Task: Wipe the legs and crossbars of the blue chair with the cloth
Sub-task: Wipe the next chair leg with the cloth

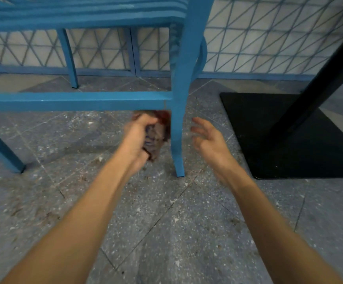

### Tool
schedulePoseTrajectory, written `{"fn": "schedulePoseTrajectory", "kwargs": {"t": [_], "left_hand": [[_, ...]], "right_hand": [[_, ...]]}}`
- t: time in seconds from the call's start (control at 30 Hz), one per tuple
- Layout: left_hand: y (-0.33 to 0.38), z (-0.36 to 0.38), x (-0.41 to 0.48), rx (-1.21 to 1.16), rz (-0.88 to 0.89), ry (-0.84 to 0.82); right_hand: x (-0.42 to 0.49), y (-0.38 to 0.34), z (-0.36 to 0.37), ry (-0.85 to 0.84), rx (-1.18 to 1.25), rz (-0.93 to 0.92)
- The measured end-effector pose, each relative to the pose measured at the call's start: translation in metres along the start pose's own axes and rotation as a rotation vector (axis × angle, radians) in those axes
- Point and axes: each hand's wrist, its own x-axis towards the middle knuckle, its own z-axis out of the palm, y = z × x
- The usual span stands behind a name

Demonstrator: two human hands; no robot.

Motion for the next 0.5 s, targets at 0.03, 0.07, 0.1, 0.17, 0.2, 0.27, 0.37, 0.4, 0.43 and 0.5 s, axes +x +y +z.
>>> {"fn": "schedulePoseTrajectory", "kwargs": {"t": [0.03,0.07,0.1,0.17,0.2,0.27,0.37,0.4,0.43,0.5], "left_hand": [[-0.006,0.012,0.003,-0.013,0.04,0.02],[-0.013,0.019,0.005,0.006,0.103,0.047],[-0.021,0.022,0.008,0.048,0.174,0.073],[-0.041,0.02,0.009,0.187,0.287,0.065],[-0.053,0.017,0.01,0.267,0.307,0.03],[-0.082,0.012,0.015,0.374,0.251,-0.007],[-0.122,0.005,0.028,0.526,0.028,0.011],[-0.127,0.003,0.03,0.551,-0.03,0.01],[-0.128,0.001,0.031,0.552,-0.049,0.003],[-0.112,0.005,0.027,0.528,-0.031,-0.028]], "right_hand": [[0.002,-0.003,0.001,-0.007,0.009,-0.05],[0.003,-0.006,0.001,-0.019,0.033,-0.104],[0.004,-0.009,0.0,-0.027,0.048,-0.154],[0.005,-0.013,-0.002,-0.039,0.032,-0.229],[0.005,-0.016,-0.002,-0.06,0.013,-0.259],[0.005,-0.021,0.001,-0.119,0.007,-0.293],[0.011,-0.014,0.008,-0.153,0.017,-0.238],[0.013,-0.01,0.009,-0.155,0.008,-0.212],[0.015,-0.005,0.01,-0.158,-0.003,-0.19],[0.017,0.003,0.007,-0.154,-0.017,-0.167]]}}
